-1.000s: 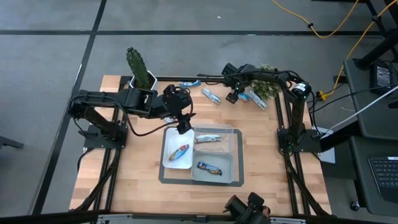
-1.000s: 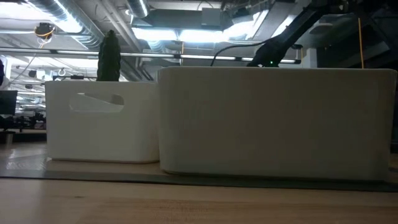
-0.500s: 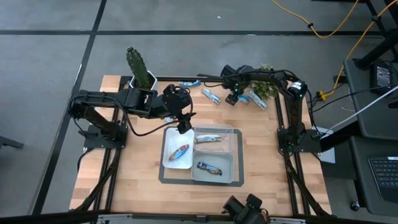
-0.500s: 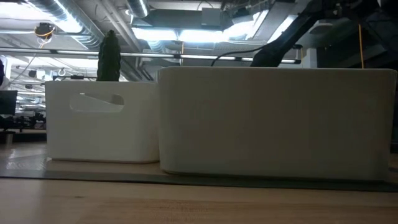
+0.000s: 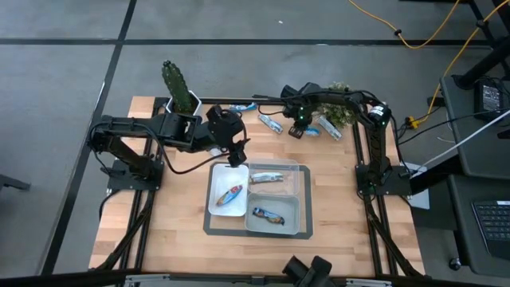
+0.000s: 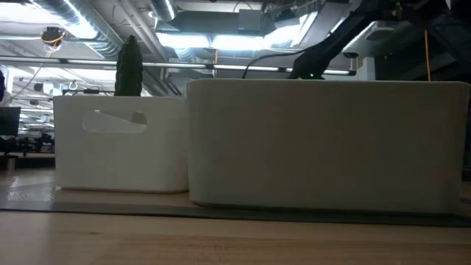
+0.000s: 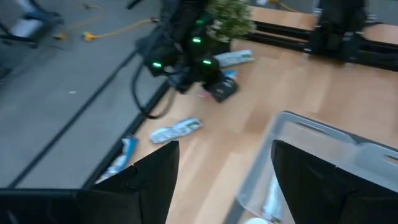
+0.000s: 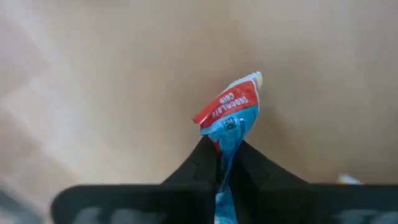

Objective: Pick and place Granola Bars by type
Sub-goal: Put the red granola bar into the white bin

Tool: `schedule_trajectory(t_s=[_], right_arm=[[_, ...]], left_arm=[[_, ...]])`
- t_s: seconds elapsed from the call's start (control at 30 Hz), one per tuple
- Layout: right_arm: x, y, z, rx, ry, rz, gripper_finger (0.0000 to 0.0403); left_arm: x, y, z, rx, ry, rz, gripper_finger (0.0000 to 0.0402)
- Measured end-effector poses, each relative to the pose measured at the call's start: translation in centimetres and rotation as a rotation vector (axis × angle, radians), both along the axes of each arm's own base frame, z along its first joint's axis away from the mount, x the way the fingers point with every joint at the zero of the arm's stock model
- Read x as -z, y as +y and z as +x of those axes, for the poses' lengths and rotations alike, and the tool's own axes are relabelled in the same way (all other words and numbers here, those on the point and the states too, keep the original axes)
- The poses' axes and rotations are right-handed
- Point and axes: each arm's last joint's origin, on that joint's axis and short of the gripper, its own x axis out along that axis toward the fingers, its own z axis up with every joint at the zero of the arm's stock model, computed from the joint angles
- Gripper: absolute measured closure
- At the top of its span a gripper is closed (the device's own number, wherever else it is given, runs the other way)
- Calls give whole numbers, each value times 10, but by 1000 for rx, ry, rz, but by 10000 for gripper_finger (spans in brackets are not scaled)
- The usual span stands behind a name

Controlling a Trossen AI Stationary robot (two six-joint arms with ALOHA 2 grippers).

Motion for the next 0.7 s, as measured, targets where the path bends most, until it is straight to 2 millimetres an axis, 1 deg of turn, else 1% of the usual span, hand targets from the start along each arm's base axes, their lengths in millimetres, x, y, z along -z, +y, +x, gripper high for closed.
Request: schedule_trajectory(t_s=[0.1, 0.2, 0.27, 0.37, 0.43, 0.5, 0.57, 0.7], right_arm=[[-9, 7, 7, -15, -38, 34, 381], [-25, 17, 15, -49, -79, 18, 364], [-40, 26, 19, -78, -118, -4, 361], [-68, 43, 22, -121, -183, -45, 376], [-91, 56, 17, -147, -227, -71, 385], [-116, 72, 9, -169, -286, -98, 386], [-142, 87, -2, -174, -347, -131, 385], [-195, 118, -31, -207, -523, -218, 363]], left_arm=[[-1, 2, -1, -45, 2, 44, 155], [-2, 3, -4, -79, -1, 76, 155], [-4, 4, -7, -103, 5, 99, 155], [-7, 6, -14, -148, 2, 123, 155], [-9, 7, -20, -178, 3, 132, 155], [-12, 8, -27, -207, -4, 135, 155], [-14, 9, -34, -230, -15, 134, 155], [-20, 10, -43, -247, -46, 126, 155]])
